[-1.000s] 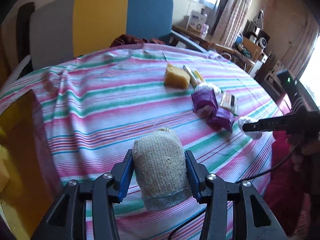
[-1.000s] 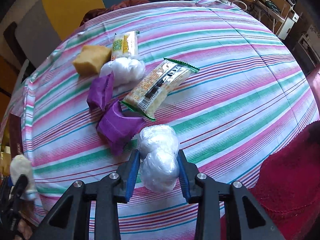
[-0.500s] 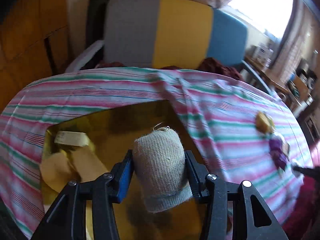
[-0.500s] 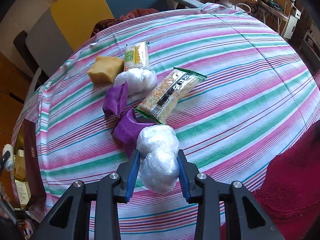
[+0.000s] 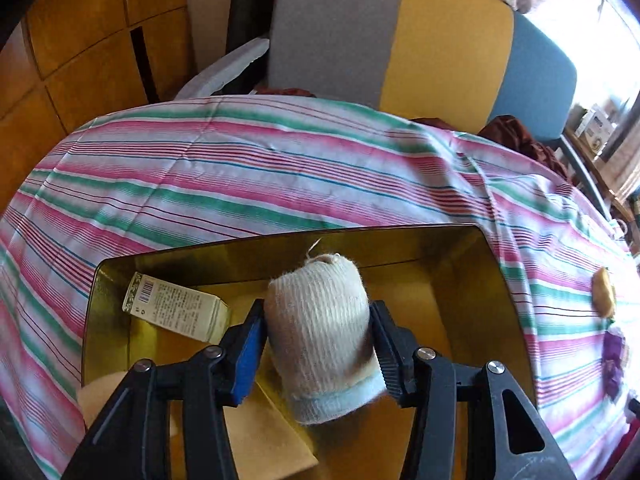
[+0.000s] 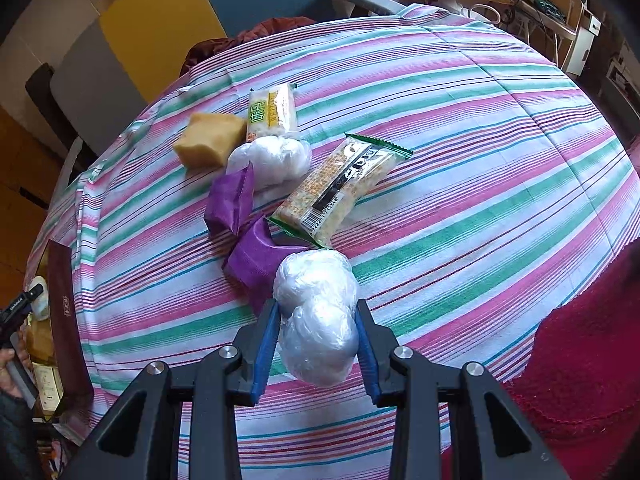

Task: Organize objects
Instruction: 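Carry the white bandage into the gold tray and open the left tool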

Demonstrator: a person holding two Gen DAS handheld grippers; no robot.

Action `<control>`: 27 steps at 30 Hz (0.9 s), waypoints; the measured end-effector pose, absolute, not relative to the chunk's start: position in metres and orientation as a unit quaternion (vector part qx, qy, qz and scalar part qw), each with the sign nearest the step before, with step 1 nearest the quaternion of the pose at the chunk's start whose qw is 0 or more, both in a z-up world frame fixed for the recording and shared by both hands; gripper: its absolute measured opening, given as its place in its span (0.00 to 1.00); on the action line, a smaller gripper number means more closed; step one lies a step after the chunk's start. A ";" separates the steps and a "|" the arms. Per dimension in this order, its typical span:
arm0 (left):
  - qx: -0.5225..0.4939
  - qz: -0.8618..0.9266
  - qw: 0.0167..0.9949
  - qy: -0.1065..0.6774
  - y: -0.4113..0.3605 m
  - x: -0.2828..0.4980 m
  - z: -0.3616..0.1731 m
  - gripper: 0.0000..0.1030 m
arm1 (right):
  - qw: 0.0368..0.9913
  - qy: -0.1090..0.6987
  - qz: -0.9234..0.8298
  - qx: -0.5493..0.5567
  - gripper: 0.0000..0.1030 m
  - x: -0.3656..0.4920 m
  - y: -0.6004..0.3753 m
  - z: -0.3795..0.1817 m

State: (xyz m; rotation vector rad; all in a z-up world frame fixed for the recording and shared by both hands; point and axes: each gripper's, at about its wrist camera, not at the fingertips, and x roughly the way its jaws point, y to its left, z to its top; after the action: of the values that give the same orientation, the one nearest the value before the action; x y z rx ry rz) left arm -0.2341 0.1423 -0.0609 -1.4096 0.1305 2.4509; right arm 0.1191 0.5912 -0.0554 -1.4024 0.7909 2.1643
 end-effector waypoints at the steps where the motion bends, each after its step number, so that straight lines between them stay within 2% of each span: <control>1: -0.494 0.855 0.151 0.049 0.141 -0.236 -0.063 0.50 | 0.221 0.286 0.782 -0.508 0.35 0.119 0.591 -0.056; 8: -0.481 0.863 0.149 0.037 0.123 -0.229 -0.051 0.53 | 0.226 0.287 0.781 -0.506 0.35 0.119 0.591 -0.056; 11: -0.456 0.876 0.152 0.040 0.112 -0.210 -0.033 0.53 | 0.228 0.292 0.783 -0.500 0.35 0.121 0.592 -0.055; 15: -0.428 0.890 0.156 0.029 0.092 -0.176 -0.013 0.60 | 0.231 0.302 0.795 -0.473 0.35 0.129 0.596 -0.046; 19: -0.414 0.897 0.156 0.026 0.070 -0.144 -0.006 0.61 | 0.241 0.281 0.809 -0.456 0.35 0.132 0.587 -0.032; 27: -0.412 0.902 0.126 0.004 0.020 -0.103 -0.009 0.64 | 0.137 0.225 0.862 -0.434 0.35 0.088 0.499 0.017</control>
State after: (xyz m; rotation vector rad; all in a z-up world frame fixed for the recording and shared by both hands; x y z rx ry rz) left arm -0.1027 0.0197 -0.0095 -1.2007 0.0105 2.6282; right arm 0.0878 0.4989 0.0165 -1.2558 0.6501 2.4927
